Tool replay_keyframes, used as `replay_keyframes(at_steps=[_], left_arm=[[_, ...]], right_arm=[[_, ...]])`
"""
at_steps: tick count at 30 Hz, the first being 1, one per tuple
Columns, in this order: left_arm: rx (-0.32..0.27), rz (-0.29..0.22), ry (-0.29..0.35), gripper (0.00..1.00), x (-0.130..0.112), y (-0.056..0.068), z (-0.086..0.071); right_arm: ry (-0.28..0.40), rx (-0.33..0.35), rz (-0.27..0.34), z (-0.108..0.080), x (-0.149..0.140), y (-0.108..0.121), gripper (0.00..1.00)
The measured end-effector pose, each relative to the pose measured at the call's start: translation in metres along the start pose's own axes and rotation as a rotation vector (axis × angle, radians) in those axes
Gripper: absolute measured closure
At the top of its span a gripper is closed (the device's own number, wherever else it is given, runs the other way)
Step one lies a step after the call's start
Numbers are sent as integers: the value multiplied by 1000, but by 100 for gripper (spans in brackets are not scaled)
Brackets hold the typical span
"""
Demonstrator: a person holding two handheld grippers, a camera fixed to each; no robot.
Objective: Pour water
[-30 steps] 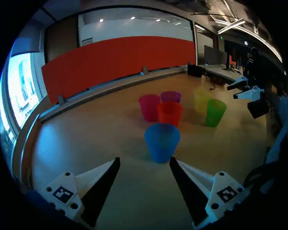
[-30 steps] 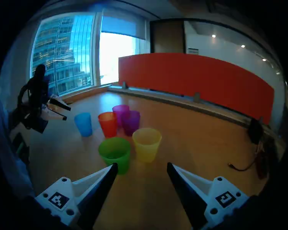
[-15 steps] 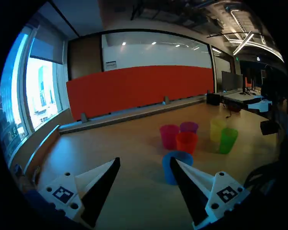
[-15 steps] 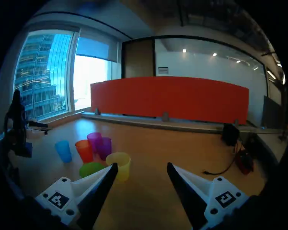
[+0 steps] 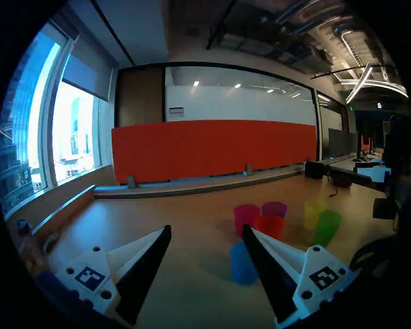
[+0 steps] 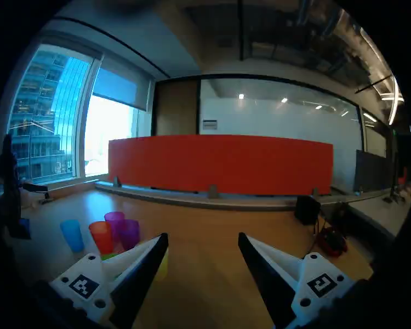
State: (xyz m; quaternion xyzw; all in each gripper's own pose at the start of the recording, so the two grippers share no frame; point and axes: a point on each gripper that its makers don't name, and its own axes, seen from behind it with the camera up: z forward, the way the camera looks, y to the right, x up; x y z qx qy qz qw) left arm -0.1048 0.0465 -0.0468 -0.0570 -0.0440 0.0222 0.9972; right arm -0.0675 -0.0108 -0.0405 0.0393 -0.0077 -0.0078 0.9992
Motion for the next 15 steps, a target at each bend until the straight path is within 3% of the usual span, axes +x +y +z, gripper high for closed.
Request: replay_keyframes(at_steps=[15], left_arm=[[116,-10,70,4,15,-15,-6]], right_arm=[[93,-114,20,-4,15,7,1]])
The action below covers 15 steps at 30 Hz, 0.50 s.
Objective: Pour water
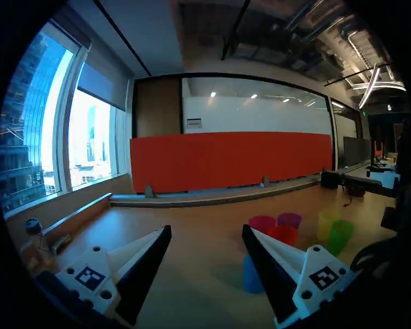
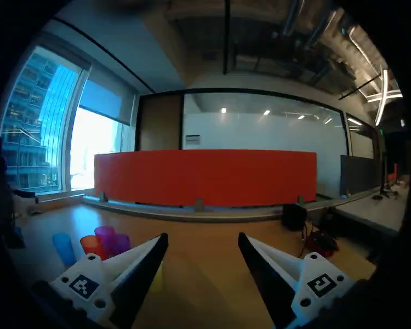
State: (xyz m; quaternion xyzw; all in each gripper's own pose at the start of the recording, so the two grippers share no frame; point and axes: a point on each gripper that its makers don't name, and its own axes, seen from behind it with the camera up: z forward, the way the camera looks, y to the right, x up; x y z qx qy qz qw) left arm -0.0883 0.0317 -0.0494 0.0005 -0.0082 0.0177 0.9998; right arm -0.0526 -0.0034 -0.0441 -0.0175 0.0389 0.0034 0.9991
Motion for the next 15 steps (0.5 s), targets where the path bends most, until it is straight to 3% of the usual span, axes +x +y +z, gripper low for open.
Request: replay_keyframes(at_steps=[8,15], left_arm=[[29,-22,41,4,8,-3,2],[56,-8,64,4,9,-7,4]], right_arm=[[17,-61,2,-5,-1,12,1],[24,-70,-4,-9,-2,14,1]])
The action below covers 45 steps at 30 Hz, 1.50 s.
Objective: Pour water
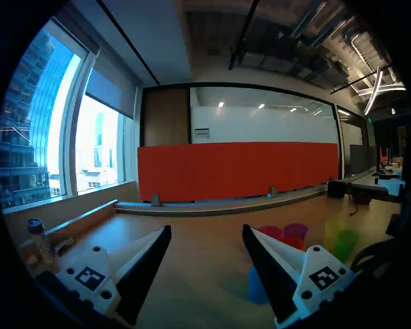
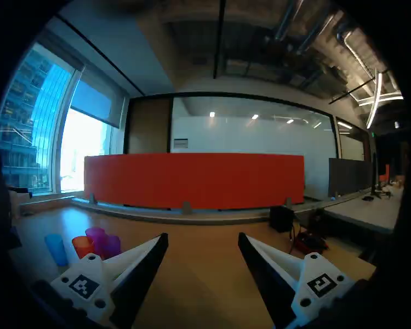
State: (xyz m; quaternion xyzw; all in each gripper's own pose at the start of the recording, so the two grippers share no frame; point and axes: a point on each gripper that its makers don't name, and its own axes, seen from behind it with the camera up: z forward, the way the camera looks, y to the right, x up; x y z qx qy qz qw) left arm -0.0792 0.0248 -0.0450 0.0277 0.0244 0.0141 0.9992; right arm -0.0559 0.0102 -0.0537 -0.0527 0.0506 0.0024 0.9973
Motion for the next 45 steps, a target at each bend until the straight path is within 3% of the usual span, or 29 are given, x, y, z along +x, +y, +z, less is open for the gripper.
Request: replay_keyframes(at_steps=[14,20,32,45], left_arm=[[56,9,18,4,-15,-1,3],[58,0,22,4,-23,-1,6],[66,-12,22,4,-43,-15,12],[53,-38,8,4,-56,-16,16]], right_arm=[[7,-9,29,2,7,1,1],[12,-4,36,1,13,-3,1],[10,-2,27,1,17,-10,1],[9,8,26,1,17,-16,1]])
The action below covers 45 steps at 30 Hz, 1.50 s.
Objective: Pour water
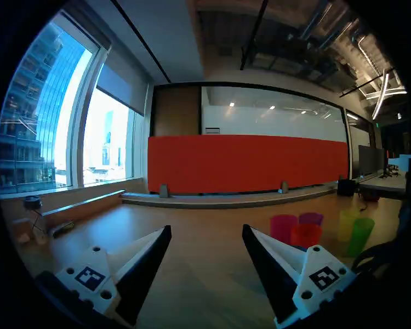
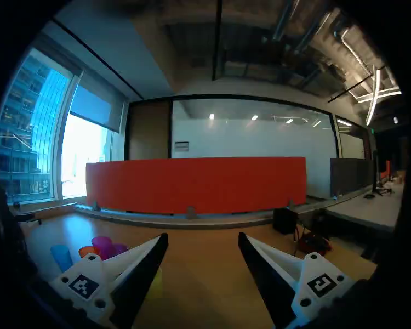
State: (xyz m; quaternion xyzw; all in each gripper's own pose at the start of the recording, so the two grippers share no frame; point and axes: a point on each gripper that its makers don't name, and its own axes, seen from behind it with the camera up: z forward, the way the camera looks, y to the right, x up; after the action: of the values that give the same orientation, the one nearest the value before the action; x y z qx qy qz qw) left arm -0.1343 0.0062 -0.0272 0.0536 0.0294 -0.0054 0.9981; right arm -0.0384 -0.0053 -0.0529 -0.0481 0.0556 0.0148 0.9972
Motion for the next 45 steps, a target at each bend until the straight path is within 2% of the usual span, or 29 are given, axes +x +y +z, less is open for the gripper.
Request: replay_keyframes(at_steps=[11,17,45], left_arm=[[-11,-11,-13,4,-8,4,4],[-10,2,-23,4,-12,3,5],[-15,6,-31,4,-14,5,5]], right_arm=[[3,1,1,-1,1,0,1],[1,-4,-1,-1,1,2,1],[20,18,-26,-2,6,0,1]])
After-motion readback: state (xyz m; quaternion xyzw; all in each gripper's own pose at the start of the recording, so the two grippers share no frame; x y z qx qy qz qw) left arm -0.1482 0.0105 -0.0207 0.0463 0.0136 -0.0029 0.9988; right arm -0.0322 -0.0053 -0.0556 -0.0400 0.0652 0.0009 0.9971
